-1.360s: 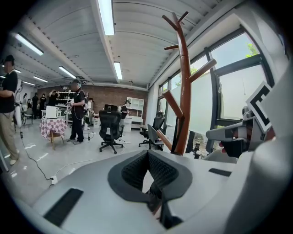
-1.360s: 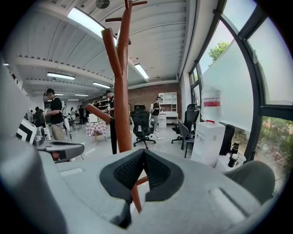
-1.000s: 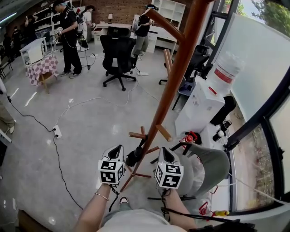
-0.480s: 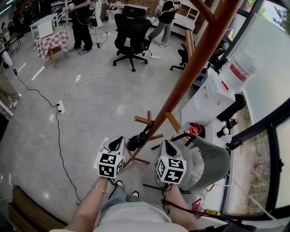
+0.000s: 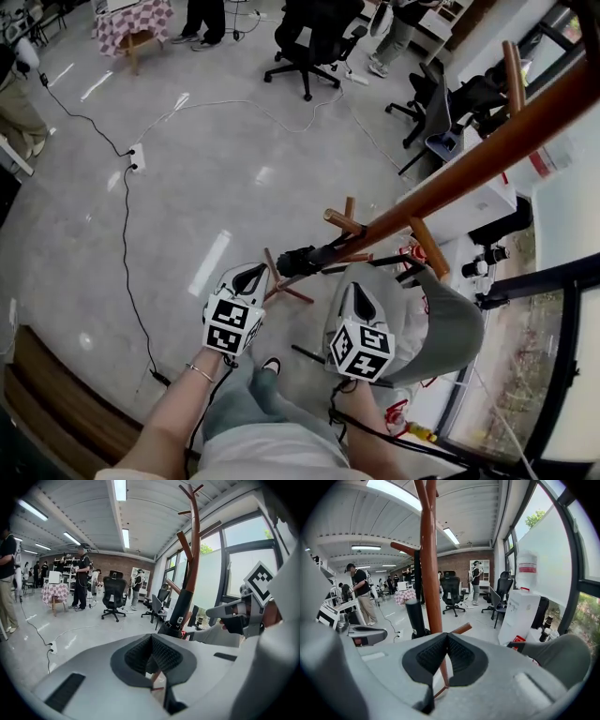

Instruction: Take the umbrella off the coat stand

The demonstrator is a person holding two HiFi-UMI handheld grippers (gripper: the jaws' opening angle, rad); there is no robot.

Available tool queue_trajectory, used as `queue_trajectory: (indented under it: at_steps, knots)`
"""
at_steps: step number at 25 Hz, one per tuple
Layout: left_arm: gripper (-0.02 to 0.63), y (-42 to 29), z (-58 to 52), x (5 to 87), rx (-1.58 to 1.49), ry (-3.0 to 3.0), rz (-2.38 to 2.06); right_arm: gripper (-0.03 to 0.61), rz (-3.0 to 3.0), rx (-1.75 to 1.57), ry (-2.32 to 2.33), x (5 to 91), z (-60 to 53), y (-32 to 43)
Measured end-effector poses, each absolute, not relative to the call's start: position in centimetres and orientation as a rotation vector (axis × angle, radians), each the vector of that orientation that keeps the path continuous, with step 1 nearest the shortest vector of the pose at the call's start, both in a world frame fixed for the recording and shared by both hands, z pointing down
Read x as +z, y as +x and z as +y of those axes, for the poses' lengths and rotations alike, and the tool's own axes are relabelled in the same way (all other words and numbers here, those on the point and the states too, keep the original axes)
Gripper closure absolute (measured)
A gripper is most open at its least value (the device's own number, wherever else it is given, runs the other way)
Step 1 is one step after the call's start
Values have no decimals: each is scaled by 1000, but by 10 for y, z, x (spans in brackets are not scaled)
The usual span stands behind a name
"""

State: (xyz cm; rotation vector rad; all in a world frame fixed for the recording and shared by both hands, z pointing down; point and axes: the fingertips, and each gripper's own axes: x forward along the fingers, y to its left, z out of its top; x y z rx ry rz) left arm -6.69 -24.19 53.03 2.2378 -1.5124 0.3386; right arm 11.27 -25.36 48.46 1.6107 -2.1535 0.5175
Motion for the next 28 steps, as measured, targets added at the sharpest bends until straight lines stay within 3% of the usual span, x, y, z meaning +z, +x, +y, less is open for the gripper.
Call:
queue_trajectory:
  at_steps: [25, 26, 28]
  knots:
    - [607, -40, -238, 593, 377, 2361, -1229, 574, -2007, 578, 1587, 545, -232, 124]
    - [601, -39, -239, 594, 381, 2368, -1217, 574, -2002, 581, 1586, 546, -231, 125]
    - [492, -35, -241, 594, 392, 2395, -1187, 574, -1992, 586, 1583, 550, -230, 126]
